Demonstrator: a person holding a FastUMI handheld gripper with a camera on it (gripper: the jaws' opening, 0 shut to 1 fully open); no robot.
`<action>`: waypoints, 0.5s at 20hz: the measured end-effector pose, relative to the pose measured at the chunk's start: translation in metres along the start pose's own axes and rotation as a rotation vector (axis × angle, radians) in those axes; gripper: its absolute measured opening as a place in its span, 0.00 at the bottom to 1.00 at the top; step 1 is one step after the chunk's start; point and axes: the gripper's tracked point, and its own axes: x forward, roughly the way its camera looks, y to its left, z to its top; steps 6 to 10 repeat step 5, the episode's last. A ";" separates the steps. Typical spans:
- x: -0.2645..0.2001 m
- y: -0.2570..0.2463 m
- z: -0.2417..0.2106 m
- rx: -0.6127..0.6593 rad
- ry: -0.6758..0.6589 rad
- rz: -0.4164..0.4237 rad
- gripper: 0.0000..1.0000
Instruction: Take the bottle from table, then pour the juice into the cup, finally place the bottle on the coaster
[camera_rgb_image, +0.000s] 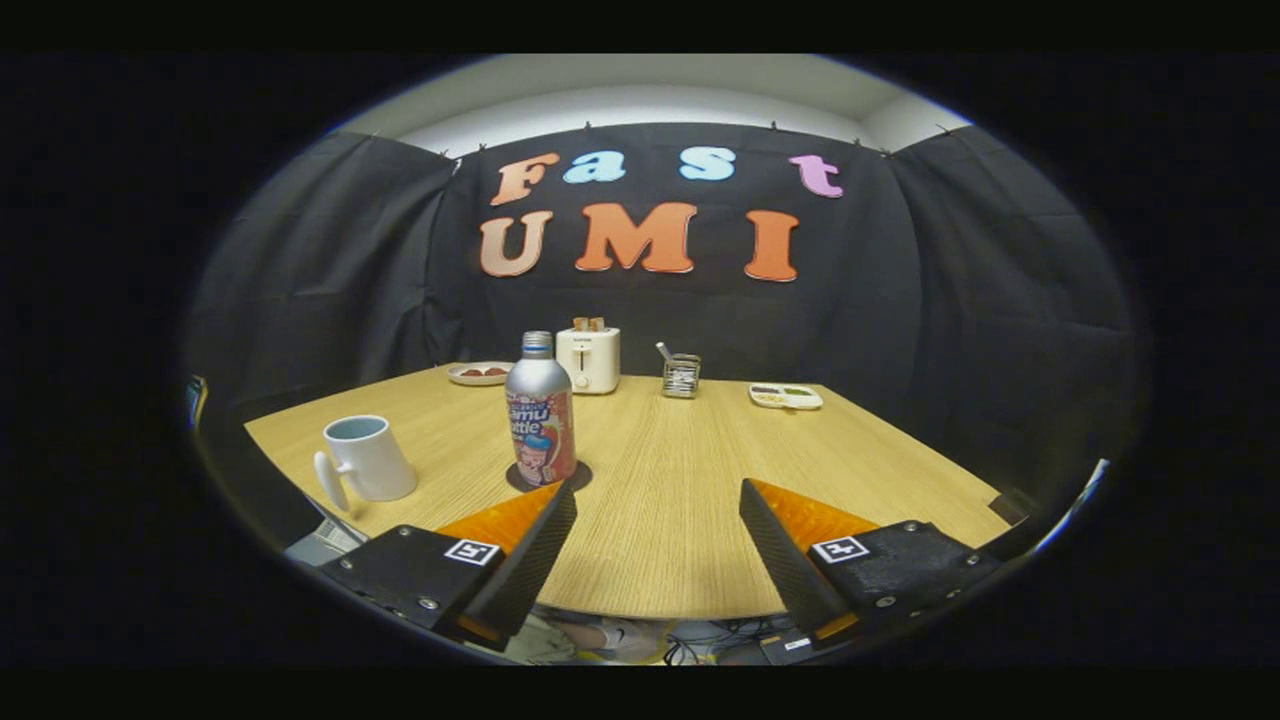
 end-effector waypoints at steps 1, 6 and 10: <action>-0.001 0.000 0.002 0.000 -0.002 0.005 0.98; -0.007 -0.005 0.004 -0.032 -0.004 0.012 0.97; -0.007 -0.005 0.004 -0.032 -0.004 0.012 0.97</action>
